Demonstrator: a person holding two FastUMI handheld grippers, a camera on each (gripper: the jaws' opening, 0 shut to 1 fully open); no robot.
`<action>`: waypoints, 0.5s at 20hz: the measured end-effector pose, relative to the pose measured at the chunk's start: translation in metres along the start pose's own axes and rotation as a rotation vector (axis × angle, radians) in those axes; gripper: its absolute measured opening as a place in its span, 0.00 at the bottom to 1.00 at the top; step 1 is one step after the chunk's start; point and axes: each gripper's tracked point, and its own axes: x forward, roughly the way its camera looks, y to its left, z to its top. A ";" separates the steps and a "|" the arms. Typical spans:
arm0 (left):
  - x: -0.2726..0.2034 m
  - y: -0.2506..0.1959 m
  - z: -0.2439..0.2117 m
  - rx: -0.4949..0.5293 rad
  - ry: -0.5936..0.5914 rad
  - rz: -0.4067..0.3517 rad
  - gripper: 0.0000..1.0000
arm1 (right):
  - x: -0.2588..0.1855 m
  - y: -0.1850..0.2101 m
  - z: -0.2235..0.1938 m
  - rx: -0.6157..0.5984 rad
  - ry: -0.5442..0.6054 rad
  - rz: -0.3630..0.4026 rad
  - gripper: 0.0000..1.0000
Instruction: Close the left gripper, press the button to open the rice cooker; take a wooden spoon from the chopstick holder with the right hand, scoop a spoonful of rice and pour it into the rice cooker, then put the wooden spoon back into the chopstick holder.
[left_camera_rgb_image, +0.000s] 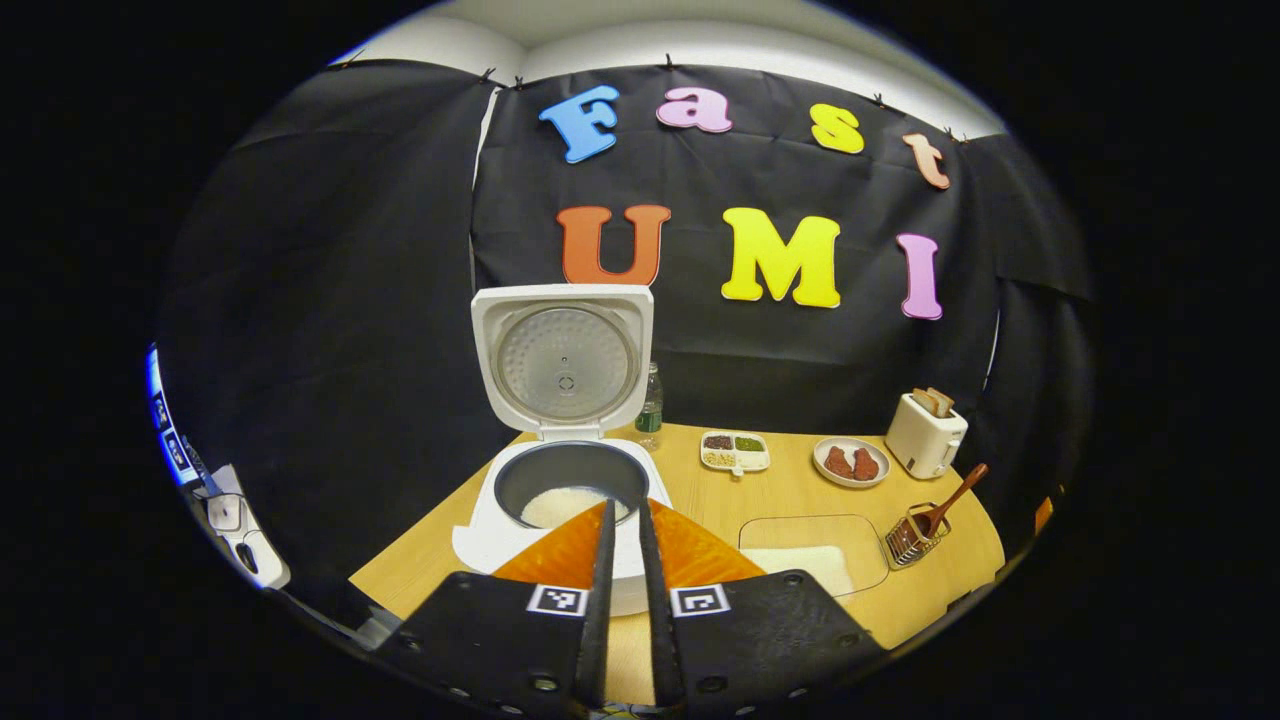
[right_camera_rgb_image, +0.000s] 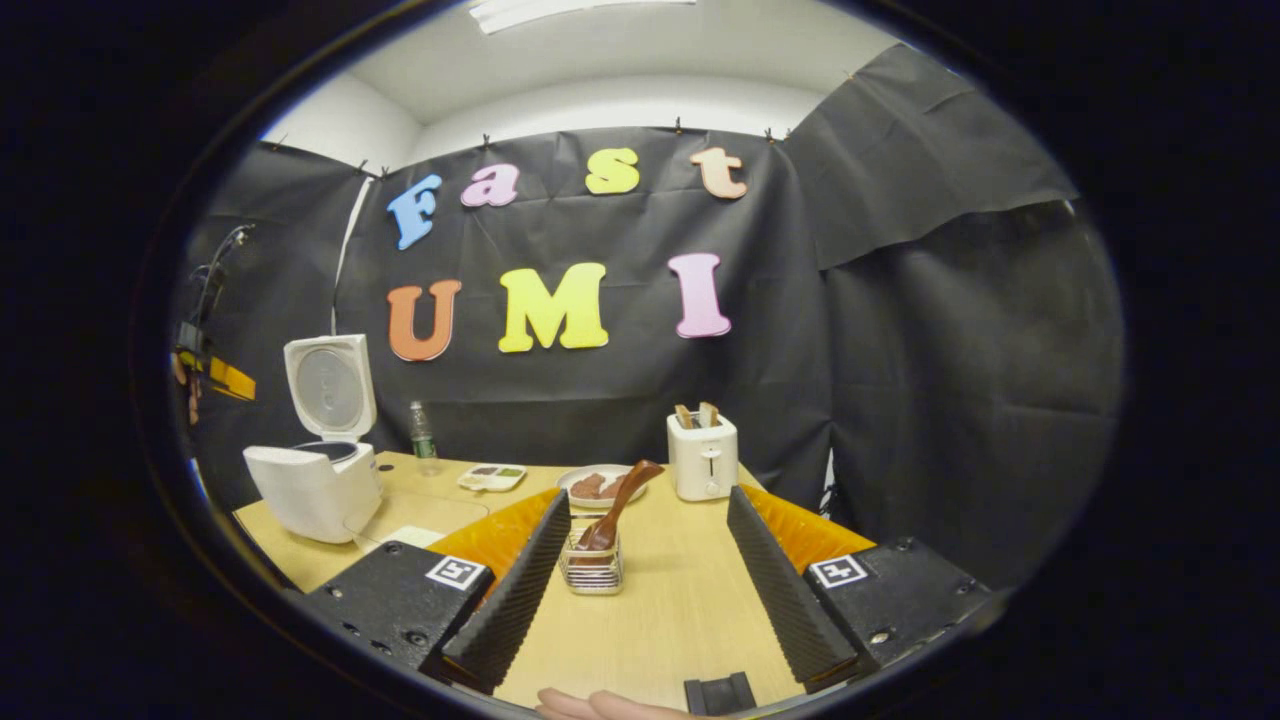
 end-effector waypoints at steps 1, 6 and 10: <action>-0.008 -0.006 0.002 0.008 -0.018 -0.018 0.20 | 0.002 0.000 -0.002 0.005 0.003 0.003 1.00; -0.042 -0.009 0.005 -0.006 -0.106 -0.024 0.94 | 0.025 0.009 -0.009 0.039 0.027 0.028 1.00; -0.061 -0.010 0.003 -0.024 -0.171 -0.034 0.94 | 0.057 0.015 -0.023 0.079 0.060 0.046 1.00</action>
